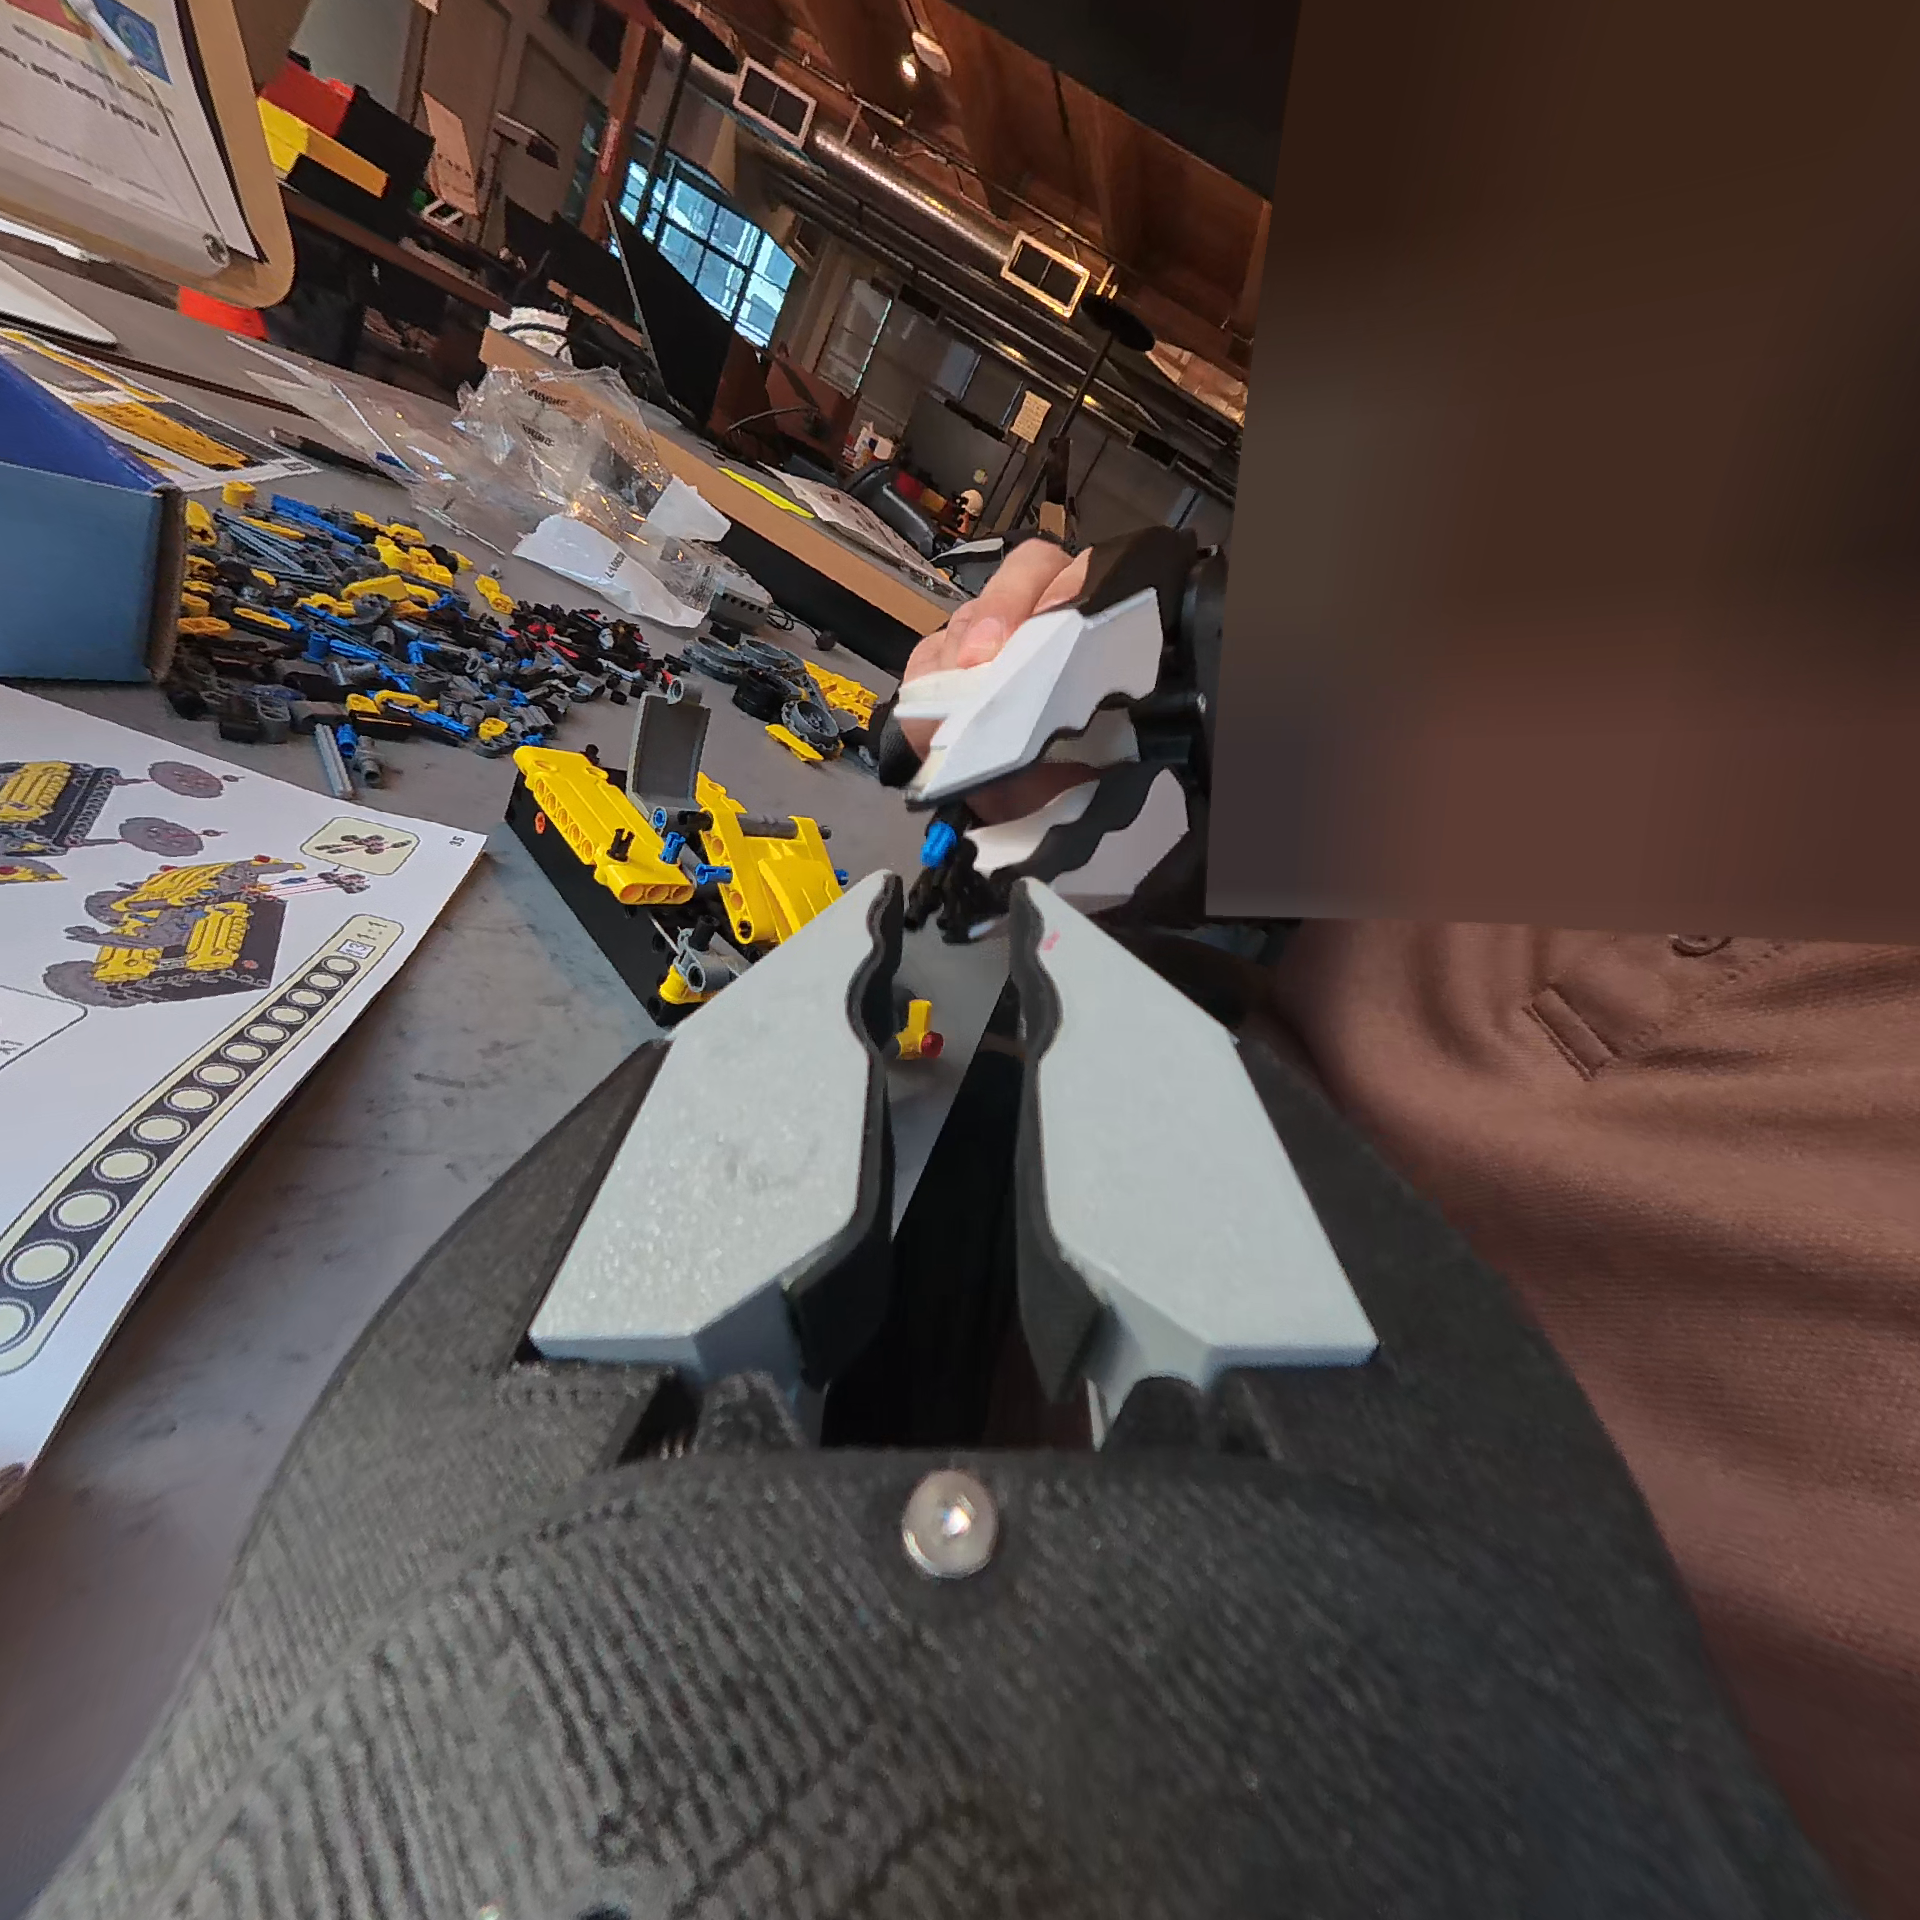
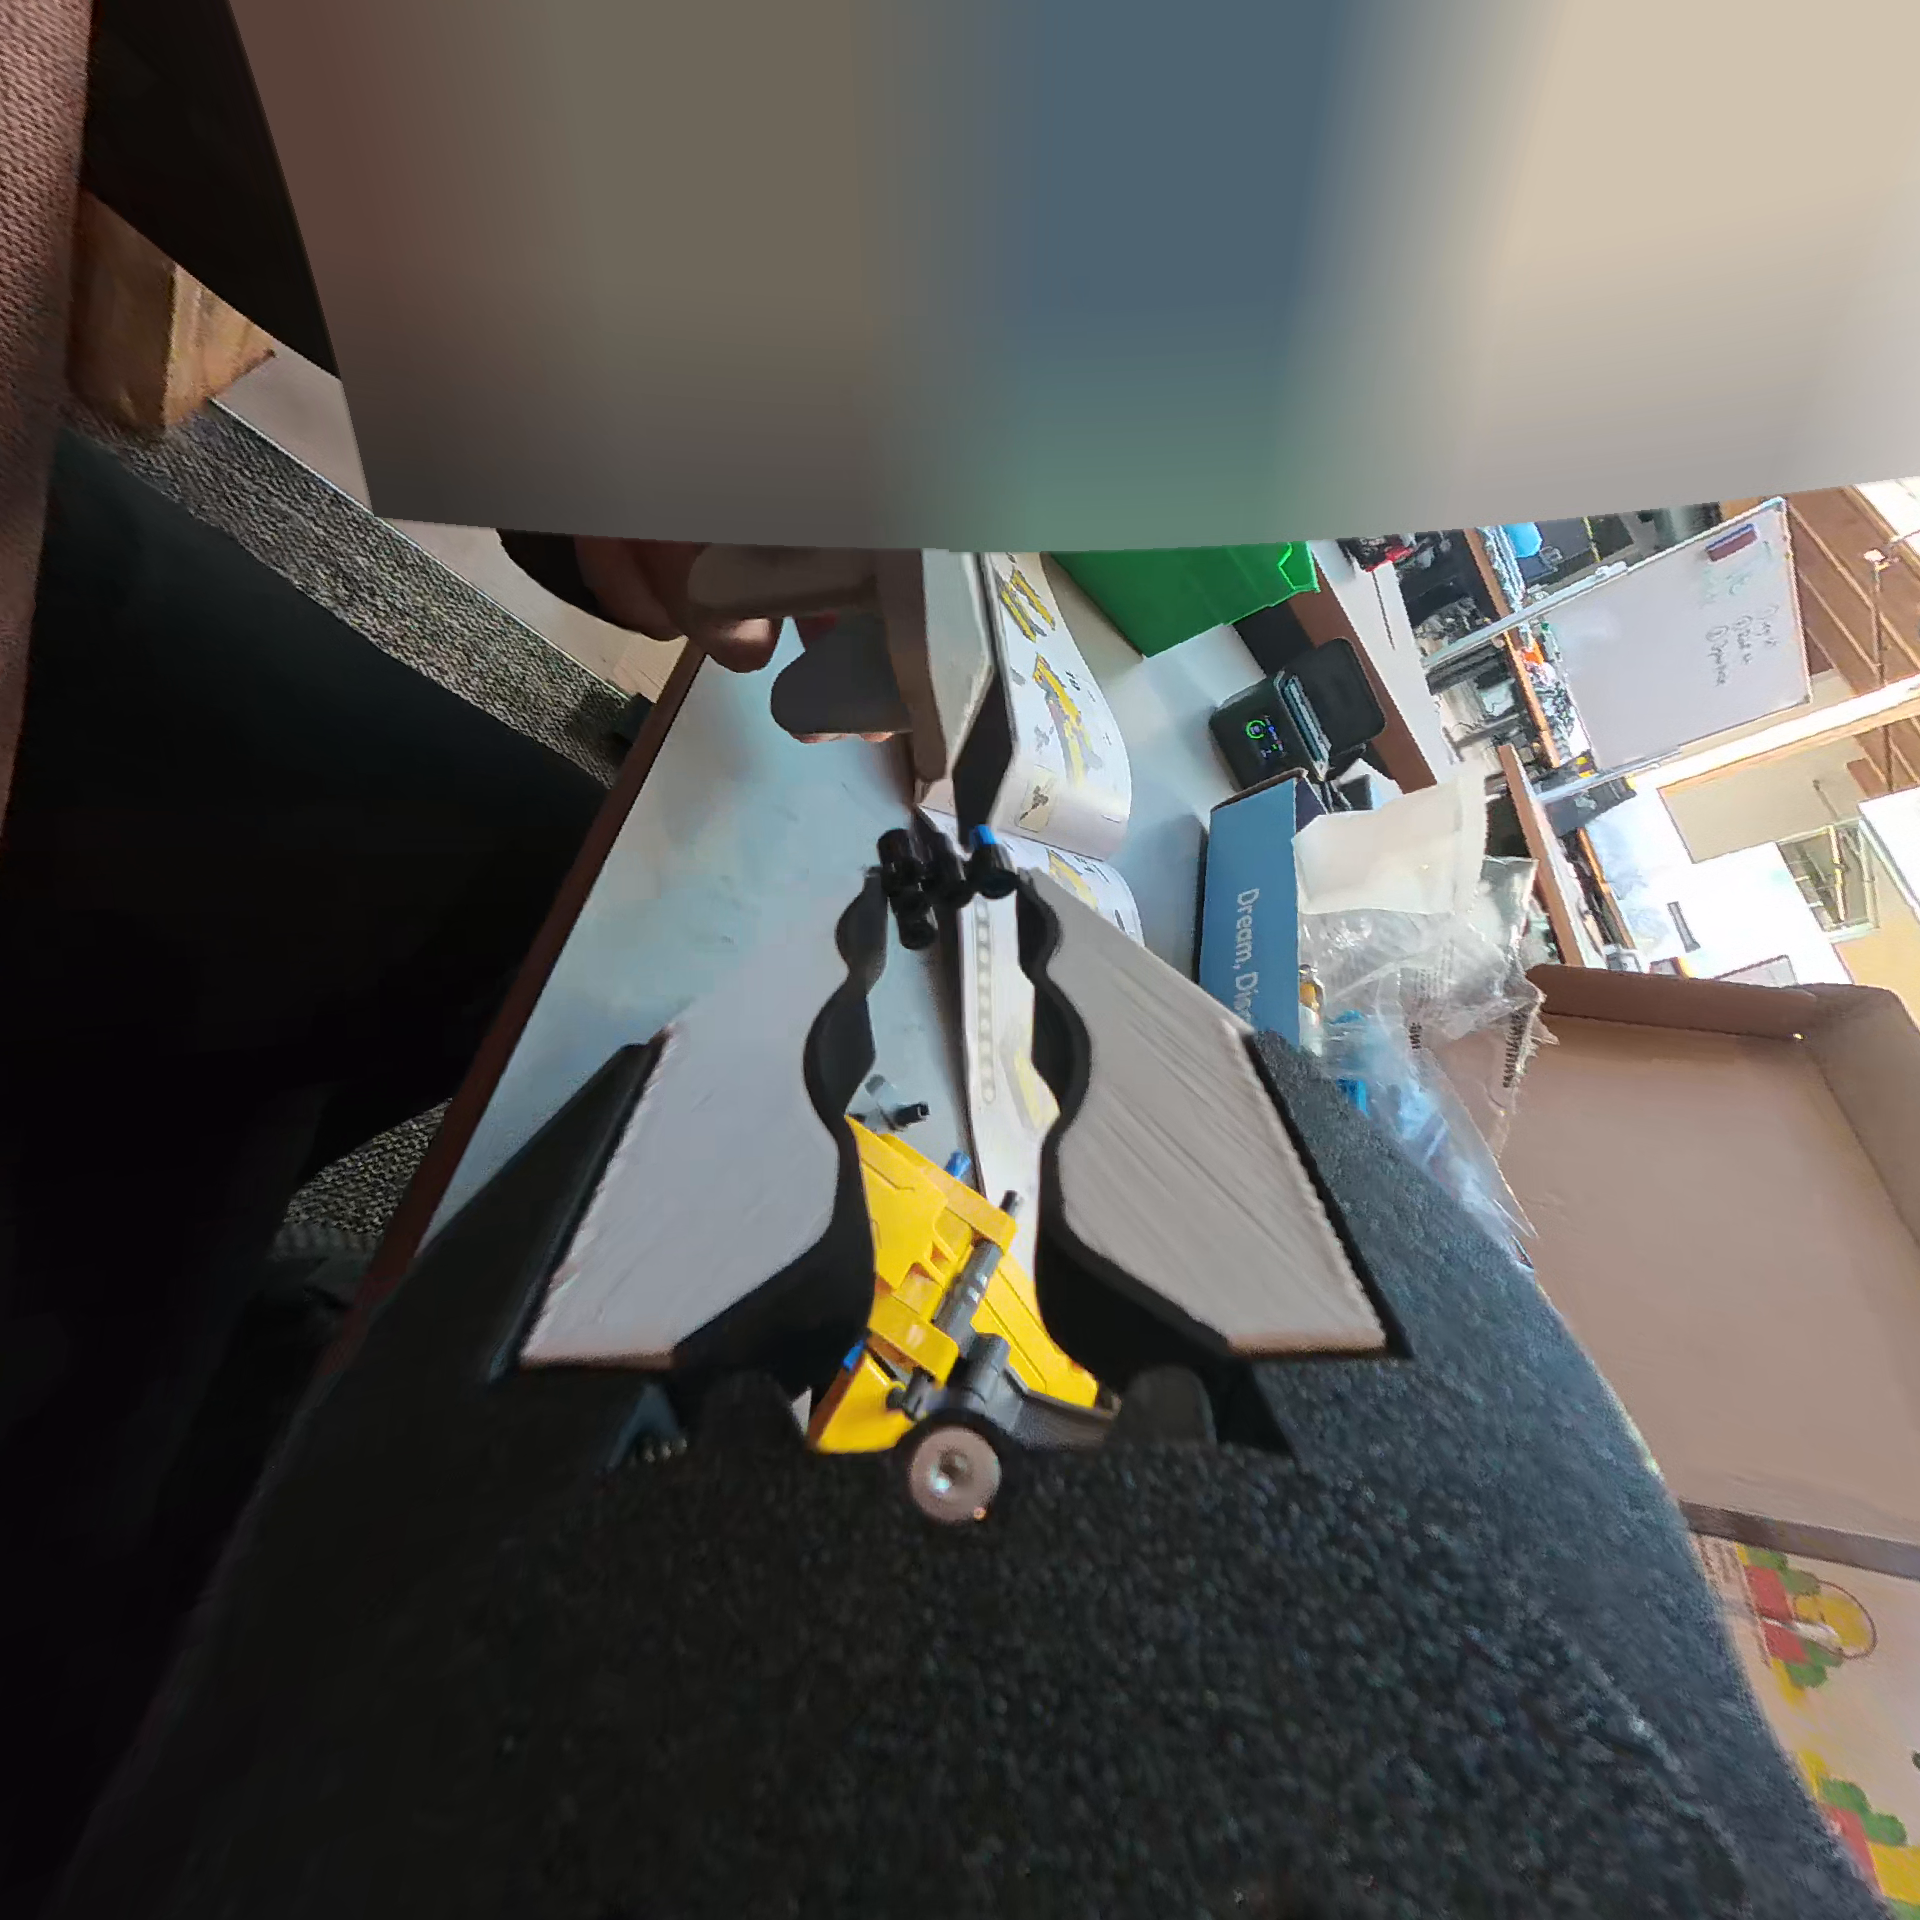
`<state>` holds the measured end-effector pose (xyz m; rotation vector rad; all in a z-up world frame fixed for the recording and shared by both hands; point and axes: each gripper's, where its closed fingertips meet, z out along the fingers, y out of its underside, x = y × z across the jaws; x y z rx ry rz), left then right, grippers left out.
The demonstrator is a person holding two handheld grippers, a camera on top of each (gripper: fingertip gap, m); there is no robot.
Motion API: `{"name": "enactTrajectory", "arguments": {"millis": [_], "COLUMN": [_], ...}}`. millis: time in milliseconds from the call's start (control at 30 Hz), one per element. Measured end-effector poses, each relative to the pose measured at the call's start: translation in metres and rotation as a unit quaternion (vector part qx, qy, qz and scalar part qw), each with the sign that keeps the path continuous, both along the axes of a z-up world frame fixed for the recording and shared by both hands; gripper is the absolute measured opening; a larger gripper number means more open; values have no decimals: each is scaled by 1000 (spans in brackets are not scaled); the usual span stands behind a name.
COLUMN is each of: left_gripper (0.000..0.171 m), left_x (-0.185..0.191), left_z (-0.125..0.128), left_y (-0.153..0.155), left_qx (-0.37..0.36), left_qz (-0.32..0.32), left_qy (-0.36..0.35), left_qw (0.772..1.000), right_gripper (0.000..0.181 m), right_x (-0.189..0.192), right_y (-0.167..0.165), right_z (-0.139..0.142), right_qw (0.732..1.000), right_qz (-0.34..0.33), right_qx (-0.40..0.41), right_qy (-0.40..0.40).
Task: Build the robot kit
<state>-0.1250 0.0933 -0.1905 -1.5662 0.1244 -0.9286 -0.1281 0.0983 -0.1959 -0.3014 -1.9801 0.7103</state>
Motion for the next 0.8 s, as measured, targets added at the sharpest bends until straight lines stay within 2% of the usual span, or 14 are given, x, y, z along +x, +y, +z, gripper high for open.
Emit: {"name": "enactTrajectory", "arguments": {"millis": [333,567,667,800], "left_gripper": [25,23,23,22], "left_x": [18,29,34,26], "left_z": [3,0,-9,-23], "left_y": [-3,-5,-2,4], "left_qx": [-5,-26,-54,-99], "left_qz": [1,40,63,125], "left_qy": [63,79,110,162], "left_qw": [998,996,990,974], "right_gripper": [21,21,21,21], "right_x": [15,50,64,78], "right_y": [32,66,77,85], "right_z": [21,29,24,20], "right_qw": [996,986,981,976], "right_qz": [-70,-145,-172,-195], "right_qx": [14,40,45,45], "right_qy": [44,77,78,84]}}
